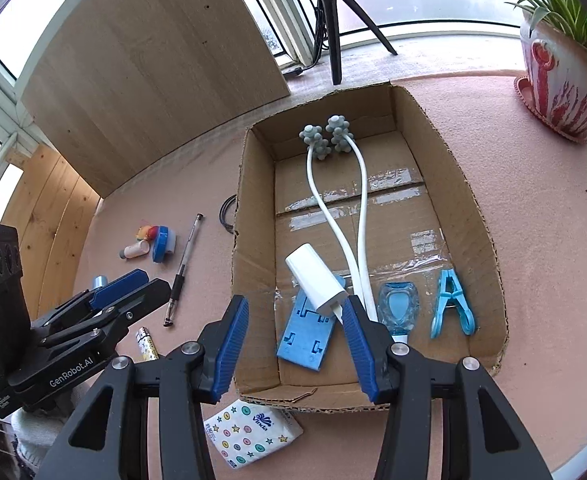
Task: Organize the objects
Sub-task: 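Carry tape and charger into the box and open both tools, then grasp the small white lotion tube with the left tool while the right tool grasps the clear pen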
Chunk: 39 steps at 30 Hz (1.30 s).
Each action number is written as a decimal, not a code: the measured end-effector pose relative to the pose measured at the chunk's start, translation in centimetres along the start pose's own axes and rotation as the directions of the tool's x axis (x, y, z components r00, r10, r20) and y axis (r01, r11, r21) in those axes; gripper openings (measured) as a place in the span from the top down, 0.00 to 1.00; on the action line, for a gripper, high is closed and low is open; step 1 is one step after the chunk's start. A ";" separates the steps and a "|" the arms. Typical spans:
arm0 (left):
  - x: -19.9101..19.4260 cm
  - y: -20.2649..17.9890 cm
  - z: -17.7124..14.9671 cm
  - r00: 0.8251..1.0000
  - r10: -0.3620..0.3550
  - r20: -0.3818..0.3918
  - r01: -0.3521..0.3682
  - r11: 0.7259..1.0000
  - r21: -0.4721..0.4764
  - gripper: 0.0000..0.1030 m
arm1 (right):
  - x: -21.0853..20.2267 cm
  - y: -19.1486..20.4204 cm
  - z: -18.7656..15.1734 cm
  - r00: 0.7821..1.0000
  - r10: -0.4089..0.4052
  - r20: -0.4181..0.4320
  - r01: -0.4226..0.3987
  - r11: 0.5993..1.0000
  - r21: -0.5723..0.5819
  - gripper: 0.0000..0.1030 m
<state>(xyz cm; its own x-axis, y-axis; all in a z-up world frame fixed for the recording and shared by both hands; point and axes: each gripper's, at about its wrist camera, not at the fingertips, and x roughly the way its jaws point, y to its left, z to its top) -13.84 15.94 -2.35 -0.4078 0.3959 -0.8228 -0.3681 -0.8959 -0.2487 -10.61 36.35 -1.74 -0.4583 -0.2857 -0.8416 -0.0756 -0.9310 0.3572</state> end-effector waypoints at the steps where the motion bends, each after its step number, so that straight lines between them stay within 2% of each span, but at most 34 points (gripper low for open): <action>1: -0.2 0.9 -0.3 1.000 0.008 -0.003 -0.008 1.000 -0.011 0.50 | 0.1 0.6 0.0 1.000 0.007 -0.002 -0.007 1.000 -0.006 0.56; 9: -1.3 8.6 -1.6 0.996 0.081 -0.031 -0.084 0.991 -0.105 0.50 | 1.6 4.9 -0.3 0.999 0.037 -0.031 -0.040 0.997 -0.072 0.56; 15: -1.0 13.5 0.0 0.991 0.124 -0.053 -0.130 0.984 -0.120 0.50 | 3.3 7.7 -0.2 0.997 0.047 -0.059 -0.053 0.993 -0.104 0.56; 22: 1.0 18.4 3.2 0.993 0.082 -0.080 -0.093 0.983 -0.156 0.50 | 5.6 9.7 -0.2 0.993 0.049 -0.104 -0.060 0.993 -0.106 0.56; 27: 2.9 20.8 4.8 0.992 0.081 -0.093 -0.097 0.980 -0.175 0.50 | 6.6 10.3 -0.3 0.991 0.050 -0.127 -0.062 0.993 -0.096 0.56; 35: 4.8 22.0 5.2 0.989 0.004 -0.150 -0.029 0.985 -0.167 0.50 | 8.1 10.9 -0.3 0.986 0.041 -0.160 -0.057 0.994 -0.096 0.56; 39: 4.8 21.3 4.5 0.984 -0.014 -0.176 -0.009 0.992 -0.129 0.50 | 8.8 11.4 -0.1 0.985 0.038 -0.170 -0.057 0.993 -0.108 0.56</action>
<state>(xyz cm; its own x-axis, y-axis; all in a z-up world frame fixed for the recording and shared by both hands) -27.39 -0.38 -9.28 -0.2486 0.3671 -0.8963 -0.2540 -0.9177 -0.3054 -15.39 23.19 -5.13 -0.3034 -0.3552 -0.8842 0.0465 -0.9323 0.3586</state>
